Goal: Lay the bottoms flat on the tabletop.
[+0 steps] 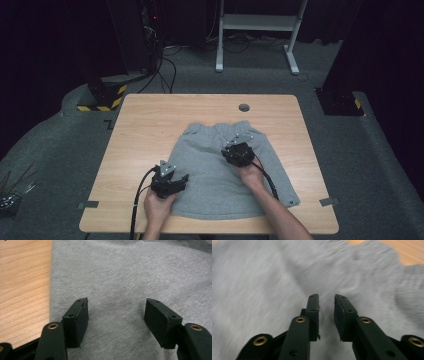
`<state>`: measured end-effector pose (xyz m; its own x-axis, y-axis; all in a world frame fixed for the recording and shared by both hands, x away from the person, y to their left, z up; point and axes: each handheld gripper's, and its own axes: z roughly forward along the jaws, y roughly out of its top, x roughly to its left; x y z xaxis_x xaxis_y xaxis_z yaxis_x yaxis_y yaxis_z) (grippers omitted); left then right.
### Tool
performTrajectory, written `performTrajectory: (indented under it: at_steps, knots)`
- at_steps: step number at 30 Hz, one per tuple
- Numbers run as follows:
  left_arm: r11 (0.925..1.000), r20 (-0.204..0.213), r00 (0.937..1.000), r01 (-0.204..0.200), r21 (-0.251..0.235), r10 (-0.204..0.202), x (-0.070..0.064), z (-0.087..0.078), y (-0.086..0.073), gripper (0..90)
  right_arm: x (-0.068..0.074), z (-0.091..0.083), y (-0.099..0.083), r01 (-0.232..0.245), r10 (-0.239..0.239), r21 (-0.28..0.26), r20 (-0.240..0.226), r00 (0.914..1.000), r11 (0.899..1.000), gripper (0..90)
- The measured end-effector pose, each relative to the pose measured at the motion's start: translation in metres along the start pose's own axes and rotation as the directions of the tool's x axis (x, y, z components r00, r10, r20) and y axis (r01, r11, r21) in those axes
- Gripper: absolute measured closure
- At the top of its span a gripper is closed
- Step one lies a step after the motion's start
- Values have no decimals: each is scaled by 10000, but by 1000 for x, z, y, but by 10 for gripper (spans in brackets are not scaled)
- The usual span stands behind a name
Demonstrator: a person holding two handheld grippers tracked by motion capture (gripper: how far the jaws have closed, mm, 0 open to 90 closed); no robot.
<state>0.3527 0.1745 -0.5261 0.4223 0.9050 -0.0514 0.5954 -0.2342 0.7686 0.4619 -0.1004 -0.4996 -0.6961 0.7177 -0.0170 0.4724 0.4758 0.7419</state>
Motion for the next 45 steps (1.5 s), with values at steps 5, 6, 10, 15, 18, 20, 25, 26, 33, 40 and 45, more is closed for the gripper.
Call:
performTrajectory:
  at_steps: [5, 6, 10, 15, 18, 20, 25, 26, 33, 40, 45]
  knots:
    - [10000, 23, 10000, 10, 7, -10, 0, 0, 0, 363, -12, 12, -12, -487, 488, 525, -2, 9988, 9974, 722]
    - [10000, 18, 10000, 7, 8, -7, 0, 0, 0, 363, -12, 9, -15, -578, 581, 504, -47, 9983, 9971, 712]
    - [10000, -22, 10000, 1, 4, -1, 0, 0, 0, 363, -8, -4, -19, 254, -252, 725, -39, 9997, 9970, 647]
    - [10000, -40, 10000, 1, 10, -1, 0, 0, 0, 363, -27, -22, -25, -417, 408, 164, 552, 9976, 9990, 585]
    - [10000, -35, 10000, 3, 13, -3, 0, 0, 0, 363, -42, -31, -34, -882, 865, 99, 1126, 9899, 9961, 575]
    - [10000, -39, 10000, 1, 12, -1, 0, 0, 0, 363, -49, -32, -41, -1100, 1069, 174, 1263, 9862, 9938, 568]
    - [10000, -53, 10000, 4, 15, -4, 0, 0, 0, 365, -58, -28, -53, -1253, 1201, 353, 1243, 9849, 9915, 544]
    - [10000, -53, 10000, 4, 15, -4, 0, 0, 0, 365, -58, -28, -53, -1253, 1201, 353, 1243, 9849, 9915, 544]
    - [9999, -173, 9998, -94, 67, 95, -2, 1, 1, 376, -58, -41, -59, -584, 494, 577, 1470, 9879, 9966, 503]
    - [9976, -425, 9985, -321, 606, 348, 0, 1, 10, 428, -60, -64, -71, -548, 502, 230, 1678, 9845, 9982, 489]
    - [9986, -761, 9965, 364, 375, -335, 21, -1, 25, 431, -67, -79, -86, -895, 859, 133, 1724, 9813, 9959, 479]
